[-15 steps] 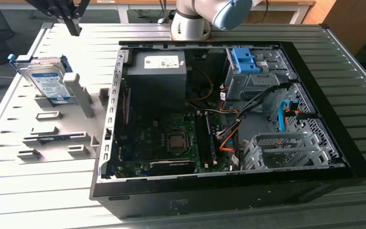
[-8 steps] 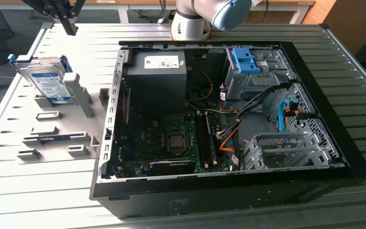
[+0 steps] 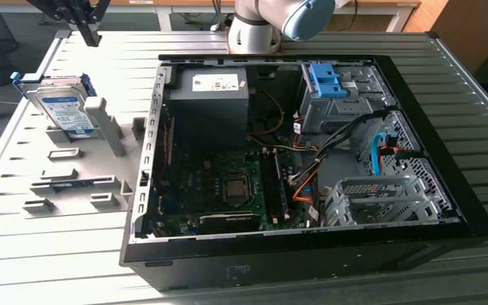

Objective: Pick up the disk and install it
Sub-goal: 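Reach for the disk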

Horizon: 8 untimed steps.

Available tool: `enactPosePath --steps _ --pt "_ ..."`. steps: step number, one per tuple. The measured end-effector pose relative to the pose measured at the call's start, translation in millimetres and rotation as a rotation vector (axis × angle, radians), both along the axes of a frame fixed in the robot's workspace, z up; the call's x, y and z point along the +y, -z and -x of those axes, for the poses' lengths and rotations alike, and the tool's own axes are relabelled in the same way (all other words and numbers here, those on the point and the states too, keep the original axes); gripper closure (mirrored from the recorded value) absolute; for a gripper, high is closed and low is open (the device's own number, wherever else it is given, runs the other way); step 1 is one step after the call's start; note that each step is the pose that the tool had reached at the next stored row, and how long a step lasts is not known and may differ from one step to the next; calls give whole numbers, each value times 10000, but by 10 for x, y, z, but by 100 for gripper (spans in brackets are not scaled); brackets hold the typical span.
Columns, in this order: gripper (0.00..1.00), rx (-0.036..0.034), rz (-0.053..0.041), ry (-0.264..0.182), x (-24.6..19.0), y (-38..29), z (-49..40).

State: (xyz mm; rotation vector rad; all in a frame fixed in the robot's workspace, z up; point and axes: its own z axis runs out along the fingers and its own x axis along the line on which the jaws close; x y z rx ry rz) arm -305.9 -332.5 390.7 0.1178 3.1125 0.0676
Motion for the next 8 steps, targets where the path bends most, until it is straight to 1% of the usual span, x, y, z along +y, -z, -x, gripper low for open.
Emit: enactPosePath --steps 8 --pt "89 0 0 1 0 0 2"
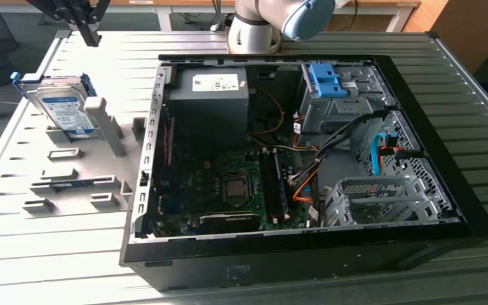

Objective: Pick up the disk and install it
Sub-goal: 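Reach for the disk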

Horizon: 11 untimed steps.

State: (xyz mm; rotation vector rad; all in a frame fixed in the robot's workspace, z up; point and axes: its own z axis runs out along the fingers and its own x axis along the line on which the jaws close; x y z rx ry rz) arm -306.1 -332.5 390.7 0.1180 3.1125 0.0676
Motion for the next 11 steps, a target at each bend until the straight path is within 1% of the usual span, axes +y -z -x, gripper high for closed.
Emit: enactPosePath --steps 4,6,7,8,11 --pt "89 0 0 -1 7 0 31" --pt "89 0 -1 1 34 0 74" --pt "89 0 -1 2 51 1 109" --pt "89 0 -1 0 60 1 158" --pt "89 -1 0 0 61 3 293"
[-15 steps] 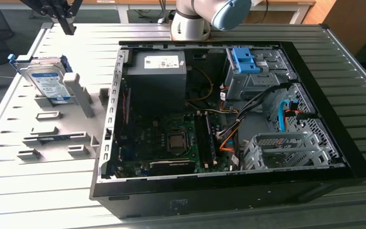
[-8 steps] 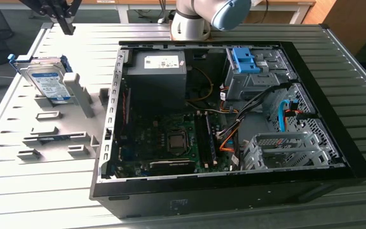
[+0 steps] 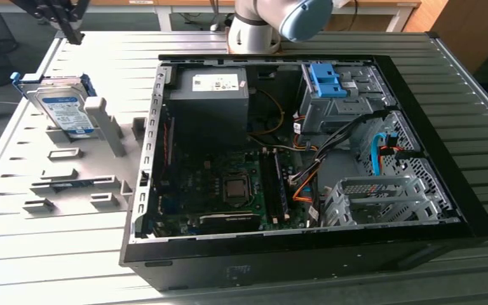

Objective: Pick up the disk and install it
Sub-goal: 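Reach for the disk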

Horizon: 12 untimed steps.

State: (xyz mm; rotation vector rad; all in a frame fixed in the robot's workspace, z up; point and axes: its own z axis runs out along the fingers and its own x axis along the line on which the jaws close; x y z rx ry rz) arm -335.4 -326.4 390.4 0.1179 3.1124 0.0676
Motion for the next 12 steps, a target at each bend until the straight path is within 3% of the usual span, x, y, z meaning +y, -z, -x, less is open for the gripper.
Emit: enactPosePath --steps 2,6,9,10,12 --pt "89 1 0 1 -11 2 90" --pt "89 1 2 0 -91 9 208" --pt "89 1 85 1 -108 13 248" --pt "89 26 120 -1 -109 13 248" --pt "89 153 153 -1 -109 22 254"
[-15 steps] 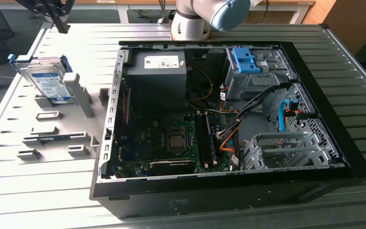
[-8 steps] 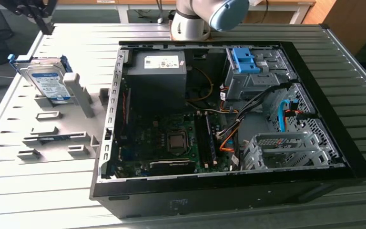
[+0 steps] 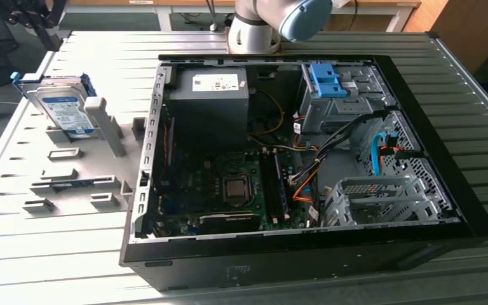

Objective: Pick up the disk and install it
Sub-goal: 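Reach for the disk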

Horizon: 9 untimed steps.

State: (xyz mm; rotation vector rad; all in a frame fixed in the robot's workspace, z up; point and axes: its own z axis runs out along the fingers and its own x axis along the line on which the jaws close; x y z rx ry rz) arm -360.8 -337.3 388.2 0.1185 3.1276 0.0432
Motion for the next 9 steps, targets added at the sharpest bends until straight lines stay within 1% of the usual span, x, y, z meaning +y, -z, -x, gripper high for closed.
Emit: enactPosePath --steps 1,2,3,5,9 --pt "89 74 2 2 0 7 19" --pt "89 127 3 1 0 14 48" --pt "89 159 2 1 0 23 84" --pt "89 184 2 0 -1 40 173" --pt "89 192 2 2 -2 66 356"
